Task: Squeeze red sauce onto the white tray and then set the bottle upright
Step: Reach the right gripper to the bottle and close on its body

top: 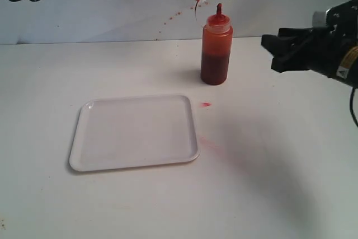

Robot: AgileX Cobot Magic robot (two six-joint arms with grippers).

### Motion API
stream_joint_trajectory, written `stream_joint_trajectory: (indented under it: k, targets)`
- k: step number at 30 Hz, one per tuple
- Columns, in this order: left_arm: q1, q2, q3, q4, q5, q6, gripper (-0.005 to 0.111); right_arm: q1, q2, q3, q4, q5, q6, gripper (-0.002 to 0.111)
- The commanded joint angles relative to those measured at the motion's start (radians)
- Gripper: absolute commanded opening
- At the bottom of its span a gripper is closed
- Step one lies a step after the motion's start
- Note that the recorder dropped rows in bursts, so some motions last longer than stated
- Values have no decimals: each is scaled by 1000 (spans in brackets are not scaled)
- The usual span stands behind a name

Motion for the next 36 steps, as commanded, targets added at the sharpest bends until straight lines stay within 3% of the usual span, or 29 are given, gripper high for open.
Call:
stream_joint_trajectory:
  k: [1,2,9,19,25,36]
  targets:
    - [0,-11,-3,-3,-4,2,0,-8,214,-151,-8,-35,-62,101]
    - [0,-11,-3,-3,-4,2,0,-6,249,-176,-13,-33,-58,105]
    - [0,27,-3,-3,-4,2,0,47,447,-369,-154,-4,-45,105]
    - [0,66,-3,-3,-4,9,0,173,590,-623,-144,186,-61,105]
    - [0,66,-3,-3,-4,9,0,180,643,-696,-19,177,-61,105]
    - [0,66,-3,-3,-4,12,0,192,713,-773,-42,200,-61,105]
